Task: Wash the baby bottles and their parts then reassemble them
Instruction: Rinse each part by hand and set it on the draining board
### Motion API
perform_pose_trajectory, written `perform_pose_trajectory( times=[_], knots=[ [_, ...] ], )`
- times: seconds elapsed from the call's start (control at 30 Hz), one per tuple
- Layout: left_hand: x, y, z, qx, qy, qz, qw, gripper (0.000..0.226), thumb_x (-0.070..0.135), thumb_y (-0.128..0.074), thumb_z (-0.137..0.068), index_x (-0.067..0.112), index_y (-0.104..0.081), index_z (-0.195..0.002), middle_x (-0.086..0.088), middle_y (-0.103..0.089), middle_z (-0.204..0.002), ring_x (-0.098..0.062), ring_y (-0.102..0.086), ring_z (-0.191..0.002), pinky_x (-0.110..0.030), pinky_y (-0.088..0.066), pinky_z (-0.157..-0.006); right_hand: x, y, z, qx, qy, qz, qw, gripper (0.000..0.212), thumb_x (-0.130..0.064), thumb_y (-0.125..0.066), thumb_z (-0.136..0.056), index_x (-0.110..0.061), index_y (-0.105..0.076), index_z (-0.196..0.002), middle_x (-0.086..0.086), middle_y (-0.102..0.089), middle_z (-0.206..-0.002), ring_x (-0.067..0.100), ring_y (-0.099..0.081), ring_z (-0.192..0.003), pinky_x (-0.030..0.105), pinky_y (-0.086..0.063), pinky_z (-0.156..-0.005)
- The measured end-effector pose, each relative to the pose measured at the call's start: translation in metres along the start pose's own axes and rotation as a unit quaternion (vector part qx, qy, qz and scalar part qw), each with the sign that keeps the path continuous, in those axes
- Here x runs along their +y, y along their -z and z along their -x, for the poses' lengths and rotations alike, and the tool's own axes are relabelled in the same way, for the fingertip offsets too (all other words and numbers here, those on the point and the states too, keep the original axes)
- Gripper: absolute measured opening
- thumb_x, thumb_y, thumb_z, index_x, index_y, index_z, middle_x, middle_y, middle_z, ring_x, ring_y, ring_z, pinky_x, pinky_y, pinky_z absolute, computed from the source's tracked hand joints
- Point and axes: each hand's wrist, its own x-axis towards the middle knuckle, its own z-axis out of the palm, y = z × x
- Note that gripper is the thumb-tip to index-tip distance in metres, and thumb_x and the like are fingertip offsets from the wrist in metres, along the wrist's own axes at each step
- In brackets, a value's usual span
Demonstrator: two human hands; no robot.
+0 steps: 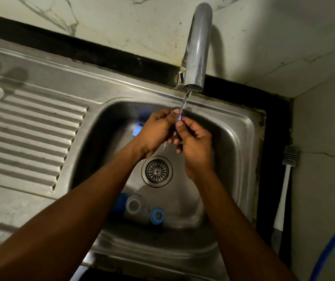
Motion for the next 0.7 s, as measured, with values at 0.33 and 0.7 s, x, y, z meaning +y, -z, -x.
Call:
perform_pose_trajectory(
  times=[0.33,0.7],
  knots=[
    [0.001,0.01,-0.003,0.024,0.083,-0.043,0.995,0.053,0.048,-0.028,-0.108,0.01,-0.059,-0.089,-0.007,-0.05,-0.062,-0.014,-0.043,-0.05,-0.022,-0.033,-0.044,0.016,0.02,-0.009,-0.102,0.28,0.319,0.9,0.017,-0.019,-0.057,-0.1,-0.008,-0.068,-0.105,0.006,-0.068,-0.095,0.019,-0.066,-0.086,0.047,-0.055,-0.075],
    [-0.005,0.013,-0.005,0.083,0.046,-0.137,0.986,0.038,0.025,-0.034,-0.106,0.009,-0.057,-0.082,-0.005,-0.049,-0.056,-0.008,-0.041,-0.037,-0.021,-0.029,-0.036,0.021,0.03,0.0,-0.161,0.337,0.437,0.818,0.04,-0.03,-0.044,-0.104,-0.006,-0.062,-0.13,0.012,-0.063,-0.129,0.019,-0.06,-0.114,0.032,-0.052,-0.095]
  ],
)
